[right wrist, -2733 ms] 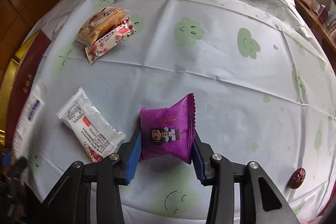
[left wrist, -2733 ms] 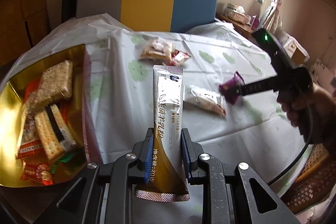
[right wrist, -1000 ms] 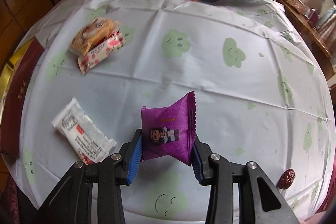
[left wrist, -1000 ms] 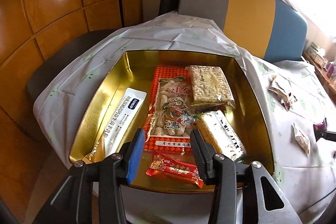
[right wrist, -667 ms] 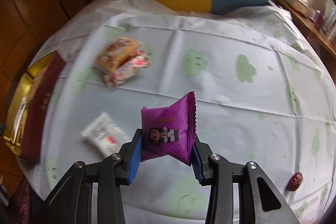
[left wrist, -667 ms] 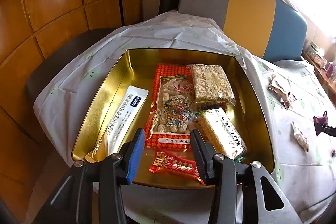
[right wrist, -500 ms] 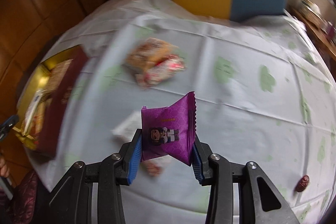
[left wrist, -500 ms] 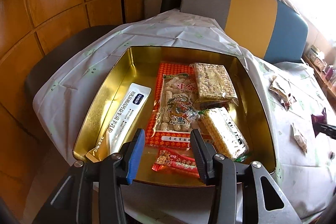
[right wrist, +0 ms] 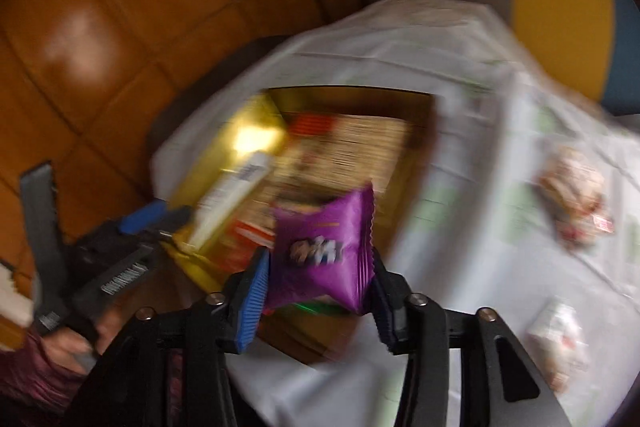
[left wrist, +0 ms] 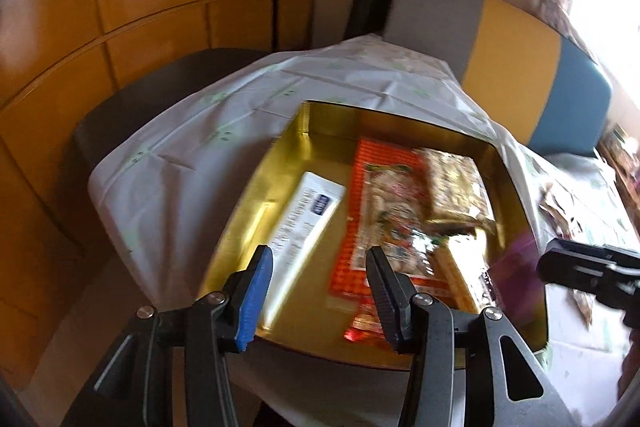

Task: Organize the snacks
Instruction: 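Carry the purple candy into the gold tin and open the right gripper, then move both open grippers back over the cloth toward the remaining snacks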

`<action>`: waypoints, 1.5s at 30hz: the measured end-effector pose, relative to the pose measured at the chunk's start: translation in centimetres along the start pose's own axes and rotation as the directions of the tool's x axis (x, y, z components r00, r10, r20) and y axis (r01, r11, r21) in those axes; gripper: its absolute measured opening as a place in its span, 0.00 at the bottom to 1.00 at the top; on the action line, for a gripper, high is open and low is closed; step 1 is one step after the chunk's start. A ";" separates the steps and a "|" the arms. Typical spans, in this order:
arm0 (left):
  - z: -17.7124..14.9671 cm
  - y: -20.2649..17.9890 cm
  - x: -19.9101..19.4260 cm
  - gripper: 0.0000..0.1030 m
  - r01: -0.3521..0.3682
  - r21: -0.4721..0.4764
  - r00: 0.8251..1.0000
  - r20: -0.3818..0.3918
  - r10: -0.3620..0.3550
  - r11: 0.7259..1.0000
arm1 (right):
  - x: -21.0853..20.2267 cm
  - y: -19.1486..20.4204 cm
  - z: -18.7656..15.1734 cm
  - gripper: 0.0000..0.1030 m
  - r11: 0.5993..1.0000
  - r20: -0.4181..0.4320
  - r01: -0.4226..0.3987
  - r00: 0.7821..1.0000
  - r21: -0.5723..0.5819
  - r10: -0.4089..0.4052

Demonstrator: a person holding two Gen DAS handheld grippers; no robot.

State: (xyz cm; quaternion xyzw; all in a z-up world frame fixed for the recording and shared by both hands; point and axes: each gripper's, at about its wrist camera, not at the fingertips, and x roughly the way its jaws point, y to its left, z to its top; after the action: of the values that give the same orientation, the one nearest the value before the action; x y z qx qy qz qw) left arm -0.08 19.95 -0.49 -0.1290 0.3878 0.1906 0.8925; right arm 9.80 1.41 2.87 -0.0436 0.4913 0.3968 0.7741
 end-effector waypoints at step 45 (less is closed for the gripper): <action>-1.9 -8.5 -1.6 0.58 0.010 0.287 0.998 0.053 -0.026 0.958 | -12.4 -22.7 -10.1 0.70 0.702 -0.080 0.648 0.749 0.296 -0.658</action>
State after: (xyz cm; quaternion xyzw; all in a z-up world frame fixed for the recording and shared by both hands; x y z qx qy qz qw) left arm 1.46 11.26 0.11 0.0033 0.3848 0.1279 0.9141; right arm 14.86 -25.77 0.23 -0.0883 0.4865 0.0169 0.8690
